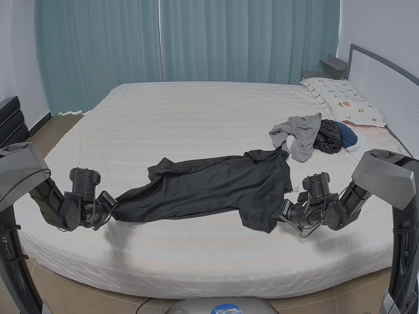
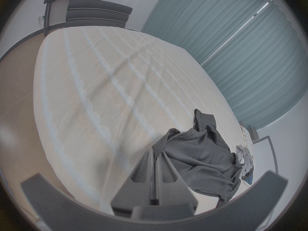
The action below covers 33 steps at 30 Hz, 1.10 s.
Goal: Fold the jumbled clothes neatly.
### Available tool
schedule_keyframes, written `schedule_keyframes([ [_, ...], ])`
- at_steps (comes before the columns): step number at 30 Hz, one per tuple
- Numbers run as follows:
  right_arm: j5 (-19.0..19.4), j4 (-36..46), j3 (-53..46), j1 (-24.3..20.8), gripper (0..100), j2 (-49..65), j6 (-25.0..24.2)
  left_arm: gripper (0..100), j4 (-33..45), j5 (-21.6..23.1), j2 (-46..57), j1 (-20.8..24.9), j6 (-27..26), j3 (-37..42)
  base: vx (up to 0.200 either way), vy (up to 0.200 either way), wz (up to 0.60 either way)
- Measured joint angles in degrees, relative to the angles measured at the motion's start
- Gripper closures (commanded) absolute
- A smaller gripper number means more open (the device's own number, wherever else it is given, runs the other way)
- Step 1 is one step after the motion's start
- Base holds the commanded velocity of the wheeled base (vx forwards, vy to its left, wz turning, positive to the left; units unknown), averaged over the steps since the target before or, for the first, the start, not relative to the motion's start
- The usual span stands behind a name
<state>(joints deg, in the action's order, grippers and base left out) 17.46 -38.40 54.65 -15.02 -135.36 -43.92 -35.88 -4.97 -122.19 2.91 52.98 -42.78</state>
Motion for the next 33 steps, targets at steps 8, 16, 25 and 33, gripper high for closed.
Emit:
schedule_keyframes([
  [8, 0.68, 0.50, -7.17, 3.10, 100, 5.84, 0.07, 100, 0.52, 0.09, 0.38, 0.24, -0.27, 0.61, 0.000, 0.000, 0.00],
  [16, 3.50, 1.15, -17.71, 7.85, 100, 14.69, 1.12, 100, 3.30, 0.09, 1.82, 1.46, -2.76, 1.94, 0.000, 0.000, 0.00],
  [25, 4.07, 1.32, -28.88, 10.40, 100, 23.56, 8.86, 100, 9.76, 0.09, 3.78, 4.30, -8.12, 4.99, 0.000, 0.000, 0.00],
  [33, 3.75, 1.43, -34.67, 11.08, 100, 27.17, 14.12, 100, 14.64, 0.05, 4.50, 6.23, -13.96, 7.31, 0.000, 0.000, 0.00],
])
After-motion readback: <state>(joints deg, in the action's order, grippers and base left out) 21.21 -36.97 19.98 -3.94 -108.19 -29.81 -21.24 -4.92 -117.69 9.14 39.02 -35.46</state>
